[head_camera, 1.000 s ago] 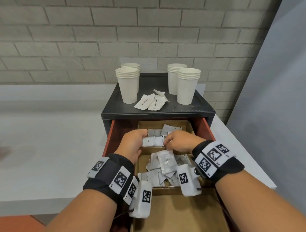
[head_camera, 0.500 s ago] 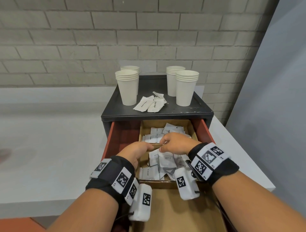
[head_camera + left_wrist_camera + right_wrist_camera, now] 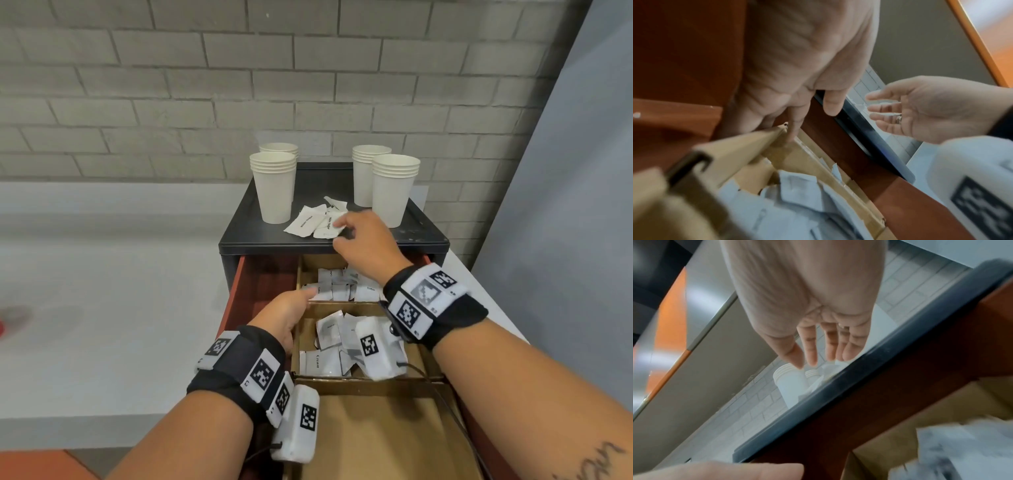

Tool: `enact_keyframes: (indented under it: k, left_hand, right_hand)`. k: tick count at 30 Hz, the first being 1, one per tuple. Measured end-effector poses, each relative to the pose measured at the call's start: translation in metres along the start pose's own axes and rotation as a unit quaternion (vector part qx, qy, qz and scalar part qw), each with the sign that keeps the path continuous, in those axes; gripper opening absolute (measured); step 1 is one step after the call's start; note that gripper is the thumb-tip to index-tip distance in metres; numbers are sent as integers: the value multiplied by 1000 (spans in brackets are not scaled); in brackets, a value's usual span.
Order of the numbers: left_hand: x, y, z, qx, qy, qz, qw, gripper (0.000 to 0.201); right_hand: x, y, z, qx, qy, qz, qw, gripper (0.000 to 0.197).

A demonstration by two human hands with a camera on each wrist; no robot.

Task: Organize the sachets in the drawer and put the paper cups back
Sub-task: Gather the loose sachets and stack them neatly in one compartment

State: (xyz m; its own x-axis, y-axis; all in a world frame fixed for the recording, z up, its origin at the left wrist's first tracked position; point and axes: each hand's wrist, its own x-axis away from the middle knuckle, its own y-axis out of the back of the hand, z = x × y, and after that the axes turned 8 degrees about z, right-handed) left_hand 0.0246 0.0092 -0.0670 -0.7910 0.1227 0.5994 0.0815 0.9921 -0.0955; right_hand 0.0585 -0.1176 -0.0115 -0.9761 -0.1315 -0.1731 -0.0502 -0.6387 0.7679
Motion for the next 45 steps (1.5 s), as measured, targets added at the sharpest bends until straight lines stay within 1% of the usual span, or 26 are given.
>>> enact_keyframes:
  k: [2, 3, 4, 6, 8, 9, 10, 12, 14, 15, 18, 22, 26, 28, 29, 32, 35, 37, 39, 41, 42, 45]
  left_hand:
    - [1, 2, -4, 51, -34, -1, 998, 47]
    - [3, 3, -6, 75, -59, -7, 995, 49]
    - [6, 4, -9, 106, -81, -10, 991, 48]
    - [10, 7, -12, 169, -110, 3, 979, 48]
    - [7, 9, -12, 220, -130, 20, 967, 49]
    - [7, 9, -12, 235, -135, 24, 962, 50]
    - [6, 8, -12, 251, -138, 28, 958, 51]
    - [4, 5, -11, 279, -143, 37, 949, 52]
    - [6, 3, -11, 299, -147, 48, 942, 54]
    - [6, 3, -11, 307, -149, 53, 938, 55]
    - [4, 5, -11, 331, -150, 74, 929, 57]
    - [5, 3, -9, 352, -147, 107, 918, 61]
    - [7, 4, -8, 364, -149, 126, 911, 63]
    - [8, 4, -9, 371, -150, 137, 906, 63]
    - [8, 4, -8, 374, -151, 142, 904, 64]
    - [7, 4, -7, 393, -152, 154, 894, 65]
    - [6, 4, -6, 416, -158, 177, 878, 65]
    - [10, 4, -6, 430, -173, 202, 863, 63]
    - [15, 3, -6, 435, -177, 214, 856, 61]
    - [18, 3, -6, 437, -169, 199, 861, 59]
    - [19, 4, -6, 439, -168, 189, 862, 58]
    - [19, 5, -6, 444, -180, 183, 859, 56]
  right_hand:
    - [-14, 4, 8, 26, 21, -22, 999, 40]
    - [-21, 7, 12, 42, 28, -15, 999, 47]
    - [-28, 9, 16, 62, 30, 8, 998, 58]
    - [-45, 10, 20, 116, 4, 100, 988, 85]
    - [-64, 8, 21, 195, -31, 199, 960, 107]
    - [-71, 8, 22, 225, -39, 235, 945, 113]
    - [-77, 8, 22, 239, -43, 264, 933, 114]
    - [-85, 8, 24, 242, -34, 320, 915, 111]
    - [-87, 4, 25, 257, -22, 345, 903, 104]
    - [-86, 1, 26, 274, -18, 336, 901, 101]
    - [-77, -5, 25, 316, 9, 275, 908, 90]
    - [-59, -7, 22, 313, 79, 202, 925, 70]
    - [-45, -4, 24, 309, 119, 155, 931, 46]
    - [-38, -1, 26, 298, 137, 128, 936, 33]
    - [-34, -1, 26, 292, 147, 113, 938, 30]
    - [-19, 0, 30, 261, 161, 74, 949, 27]
    - [2, -1, 36, 175, 160, 41, 971, 21]
    - [17, -7, 41, 125, 155, 53, 979, 18]
    - [30, -20, 45, 126, 170, 91, 973, 15]
    - [38, -31, 45, 132, 187, 129, 965, 19]
    - [39, -35, 43, 116, 183, 143, 966, 21]
    - [39, -40, 31, 39, 145, 155, 976, 33]
